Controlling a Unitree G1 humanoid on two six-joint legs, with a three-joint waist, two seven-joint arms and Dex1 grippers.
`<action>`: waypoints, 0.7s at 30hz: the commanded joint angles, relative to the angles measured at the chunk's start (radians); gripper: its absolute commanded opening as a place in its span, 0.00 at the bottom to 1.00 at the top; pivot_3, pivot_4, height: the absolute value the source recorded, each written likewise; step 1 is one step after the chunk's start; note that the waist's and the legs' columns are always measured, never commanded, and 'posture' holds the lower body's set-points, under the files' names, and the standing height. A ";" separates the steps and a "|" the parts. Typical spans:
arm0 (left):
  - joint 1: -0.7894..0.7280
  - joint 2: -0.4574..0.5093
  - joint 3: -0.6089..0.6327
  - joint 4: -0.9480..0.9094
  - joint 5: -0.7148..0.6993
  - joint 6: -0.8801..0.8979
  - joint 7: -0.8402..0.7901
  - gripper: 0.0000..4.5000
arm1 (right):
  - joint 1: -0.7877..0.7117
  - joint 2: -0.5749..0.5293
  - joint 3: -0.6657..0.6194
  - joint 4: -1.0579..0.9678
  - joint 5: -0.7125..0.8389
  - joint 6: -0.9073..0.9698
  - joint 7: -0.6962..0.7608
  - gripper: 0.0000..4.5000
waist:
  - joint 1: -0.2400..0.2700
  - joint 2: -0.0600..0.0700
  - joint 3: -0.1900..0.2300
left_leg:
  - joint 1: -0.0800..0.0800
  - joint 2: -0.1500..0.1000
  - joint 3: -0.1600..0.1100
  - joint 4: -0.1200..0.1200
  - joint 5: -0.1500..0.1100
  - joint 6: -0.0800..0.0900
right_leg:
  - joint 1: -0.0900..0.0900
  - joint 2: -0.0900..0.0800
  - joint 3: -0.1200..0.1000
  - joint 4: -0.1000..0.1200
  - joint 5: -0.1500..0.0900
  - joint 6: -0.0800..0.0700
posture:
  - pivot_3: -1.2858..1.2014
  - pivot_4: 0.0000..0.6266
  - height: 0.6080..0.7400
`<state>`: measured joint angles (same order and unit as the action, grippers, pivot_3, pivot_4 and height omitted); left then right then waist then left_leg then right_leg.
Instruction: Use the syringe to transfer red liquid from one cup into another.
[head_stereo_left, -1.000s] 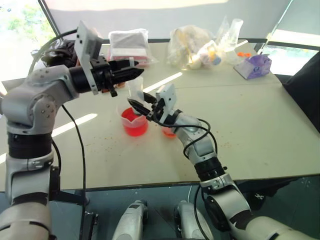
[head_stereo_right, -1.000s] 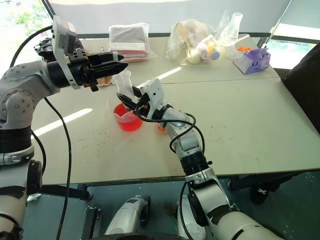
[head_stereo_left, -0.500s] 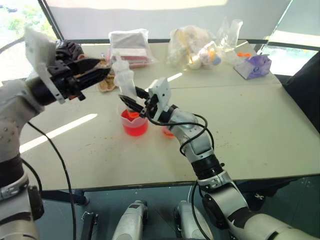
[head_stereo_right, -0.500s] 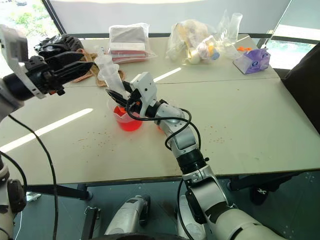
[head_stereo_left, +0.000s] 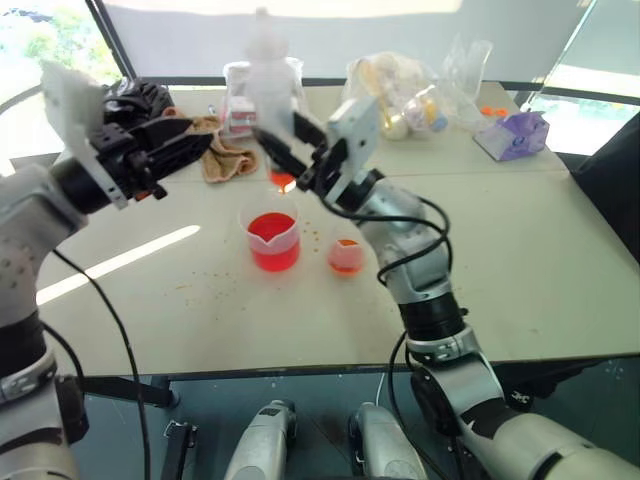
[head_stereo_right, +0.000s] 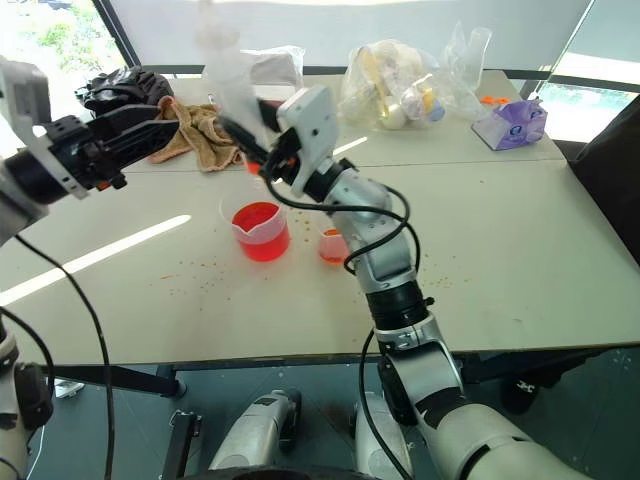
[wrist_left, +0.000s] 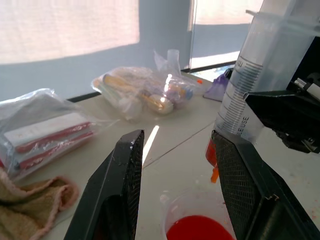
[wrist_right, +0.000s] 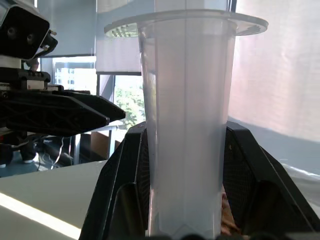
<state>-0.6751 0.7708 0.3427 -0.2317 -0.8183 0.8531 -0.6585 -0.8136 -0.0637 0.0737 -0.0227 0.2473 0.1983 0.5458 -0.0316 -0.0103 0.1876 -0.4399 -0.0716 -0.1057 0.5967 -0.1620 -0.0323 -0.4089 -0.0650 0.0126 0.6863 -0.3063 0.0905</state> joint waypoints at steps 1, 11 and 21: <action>-0.070 -0.023 -0.062 0.054 0.028 -0.058 -0.041 0.51 | 0.031 -0.057 -0.049 -0.153 0.037 0.076 -0.026 0.31 | 0.001 0.000 0.000 | 0.000 0.000 0.000 0.000 0.000 0.000 | 0.000 0.000 0.000 0.000 0.000 0.000 | 0.52 0.24 0.97; -0.285 -0.173 -0.211 0.224 0.083 -0.140 -0.135 0.51 | 0.280 -0.174 -0.080 -0.471 0.098 0.299 -0.103 0.31 | 0.002 -0.001 -0.001 | -0.001 0.001 -0.001 0.000 0.000 0.000 | 0.000 0.000 -0.001 0.000 0.000 0.000 | 0.52 0.24 0.97; -0.412 -0.290 -0.274 0.312 0.118 -0.163 -0.212 0.51 | 0.376 -0.177 -0.050 -0.478 0.071 0.282 -0.151 0.31 | 0.008 -0.001 -0.001 | -0.001 0.001 0.001 0.001 0.000 0.001 | 0.000 0.001 0.002 -0.001 0.001 0.001 | 0.52 0.24 0.97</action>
<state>-1.0521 0.4755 0.0572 0.1005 -0.6996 0.7076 -0.8531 -0.4330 -0.2391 0.0257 -0.4587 0.3180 0.5111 0.3987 -0.0233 -0.0116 0.1870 -0.4406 -0.0708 -0.1048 0.5979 -0.1618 -0.0314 -0.4086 -0.0643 0.0144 0.6855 -0.3058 0.0916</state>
